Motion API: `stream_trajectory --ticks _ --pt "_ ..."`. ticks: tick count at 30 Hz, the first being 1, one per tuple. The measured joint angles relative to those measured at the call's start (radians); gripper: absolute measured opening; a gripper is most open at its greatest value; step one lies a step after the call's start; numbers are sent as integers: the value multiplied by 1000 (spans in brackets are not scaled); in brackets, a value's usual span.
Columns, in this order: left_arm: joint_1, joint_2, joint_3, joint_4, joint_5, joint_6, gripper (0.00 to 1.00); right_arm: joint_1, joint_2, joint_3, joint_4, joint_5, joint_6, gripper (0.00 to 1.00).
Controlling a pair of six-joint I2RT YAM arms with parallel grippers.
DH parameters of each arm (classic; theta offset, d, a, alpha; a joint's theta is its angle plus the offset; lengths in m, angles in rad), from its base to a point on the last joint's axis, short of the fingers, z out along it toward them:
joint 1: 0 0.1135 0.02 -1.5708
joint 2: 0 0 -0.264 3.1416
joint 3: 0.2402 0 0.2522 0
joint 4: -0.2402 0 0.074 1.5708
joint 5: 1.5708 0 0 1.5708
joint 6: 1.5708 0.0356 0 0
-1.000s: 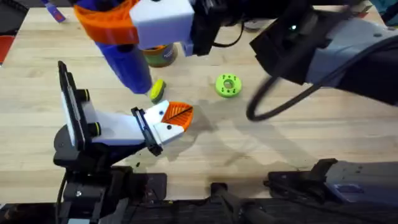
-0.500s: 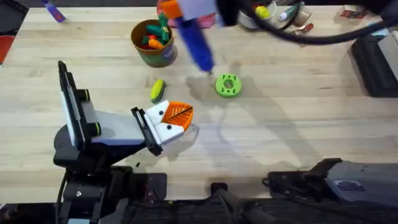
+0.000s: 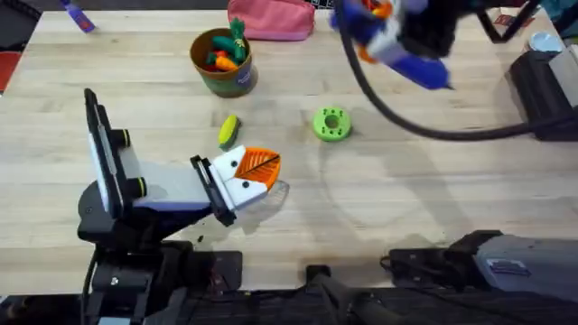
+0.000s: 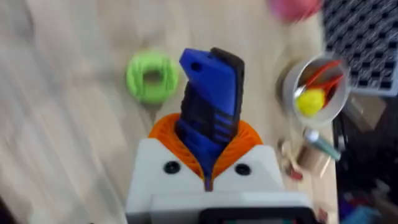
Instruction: Pick up the gripper from the table and insert it into the empty holder that is missing its gripper. Then pick up a screw, insert it into the mounting hole, and use the screwdriver to tighten it. Finally, clean up the table by picking up the vegetable and placing it into the bucket.
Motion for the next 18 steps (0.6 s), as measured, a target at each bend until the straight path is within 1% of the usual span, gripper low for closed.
stream_trajectory --ticks 3,6,8,14,18 --pt "0 0 0 0 0 0 15 -49 47 -1 -70 55 -114 24" --pt "0 0 0 0 0 0 15 -103 92 -12 -54 82 -183 24" --pt "0 0 0 0 0 0 15 -138 120 -40 -40 93 -225 24" --pt "0 0 0 0 0 0 15 -229 198 -227 121 106 -337 24" --pt "0 0 0 0 0 0 15 -266 232 -358 237 111 -388 24"
